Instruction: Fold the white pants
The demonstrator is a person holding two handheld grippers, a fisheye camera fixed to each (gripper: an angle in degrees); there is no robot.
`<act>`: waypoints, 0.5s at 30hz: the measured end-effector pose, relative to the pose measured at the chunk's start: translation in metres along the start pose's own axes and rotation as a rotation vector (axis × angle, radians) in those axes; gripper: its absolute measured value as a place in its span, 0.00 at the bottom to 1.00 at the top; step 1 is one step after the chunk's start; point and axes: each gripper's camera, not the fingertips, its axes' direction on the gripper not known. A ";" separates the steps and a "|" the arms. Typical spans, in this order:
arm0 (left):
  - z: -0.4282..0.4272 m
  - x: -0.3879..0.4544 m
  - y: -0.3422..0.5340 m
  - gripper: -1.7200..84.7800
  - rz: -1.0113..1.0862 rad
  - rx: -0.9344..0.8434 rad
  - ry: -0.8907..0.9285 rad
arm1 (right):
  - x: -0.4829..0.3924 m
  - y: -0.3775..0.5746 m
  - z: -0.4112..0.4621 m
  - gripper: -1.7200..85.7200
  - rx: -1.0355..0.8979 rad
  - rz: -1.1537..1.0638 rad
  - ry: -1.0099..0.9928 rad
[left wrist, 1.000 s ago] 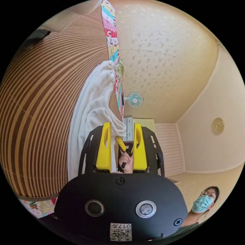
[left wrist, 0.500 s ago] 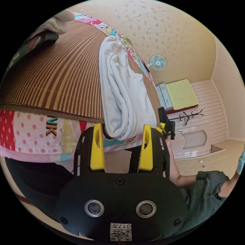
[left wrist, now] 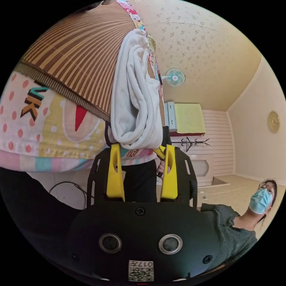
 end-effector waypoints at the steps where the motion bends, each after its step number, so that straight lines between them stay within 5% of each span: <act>1: -0.005 0.002 -0.001 0.26 -0.024 0.034 0.013 | 0.003 0.000 -0.002 0.19 0.016 0.036 -0.036; 5: 0.010 -0.005 -0.022 0.29 -0.158 -0.019 0.002 | 0.022 -0.011 0.002 0.23 0.029 0.244 -0.243; 8: 0.014 -0.019 -0.028 0.24 -0.267 -0.027 -0.068 | 0.024 -0.017 0.010 0.20 -0.013 0.317 -0.169; 15: -0.008 -0.031 -0.004 0.12 -0.136 -0.083 0.137 | 0.002 0.016 -0.014 0.11 -0.033 0.015 -0.184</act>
